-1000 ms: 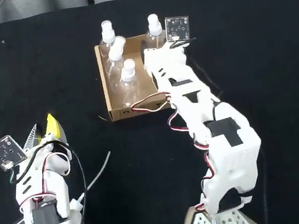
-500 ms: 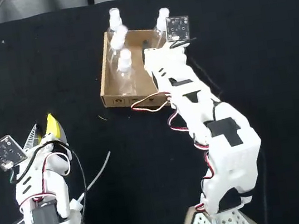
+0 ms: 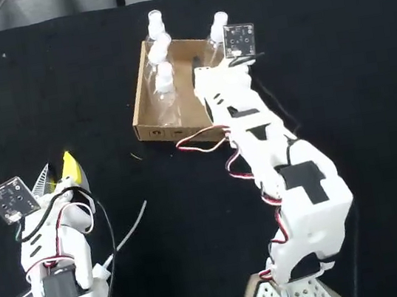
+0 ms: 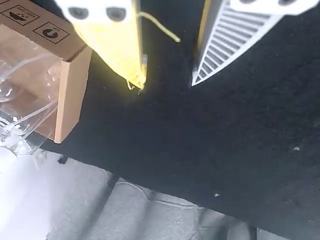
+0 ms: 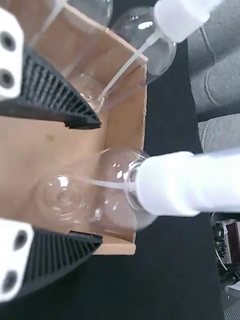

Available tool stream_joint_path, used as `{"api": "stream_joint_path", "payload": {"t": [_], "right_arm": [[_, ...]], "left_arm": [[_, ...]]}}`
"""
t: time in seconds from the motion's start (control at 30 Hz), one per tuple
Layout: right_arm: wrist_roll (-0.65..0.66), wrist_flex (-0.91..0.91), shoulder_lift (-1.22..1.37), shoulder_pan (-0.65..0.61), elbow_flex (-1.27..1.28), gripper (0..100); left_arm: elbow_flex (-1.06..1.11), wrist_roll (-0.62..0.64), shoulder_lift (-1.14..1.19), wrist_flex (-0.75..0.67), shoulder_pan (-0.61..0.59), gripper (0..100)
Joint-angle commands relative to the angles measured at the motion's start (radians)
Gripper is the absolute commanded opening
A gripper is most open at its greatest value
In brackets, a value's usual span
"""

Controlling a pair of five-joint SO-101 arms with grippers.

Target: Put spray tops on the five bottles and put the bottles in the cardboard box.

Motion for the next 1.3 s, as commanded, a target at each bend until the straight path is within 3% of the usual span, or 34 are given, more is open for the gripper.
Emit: {"api": "stream_joint_path", "payload": {"t": [0.0, 0.77, 0.93, 1.27], "right_arm": [[0.000, -0.011, -0.093, 0.032, 0.013, 28.3], [0.002, -0.005, -0.363, 0.035, 0.263, 28.3], [0.078, -0.005, -0.469, 0.035, 0.360, 28.3], [0.078, -0.005, -0.630, 0.035, 0.489, 28.3]], "left_arm": [[0.025, -0.011, -0.008, 0.003, -0.007, 14], [0.025, -0.012, -0.008, 0.003, -0.007, 14], [0.025, -0.012, -0.008, 0.003, -0.007, 14], [0.025, -0.012, -0.008, 0.003, -0.010, 14]]}}
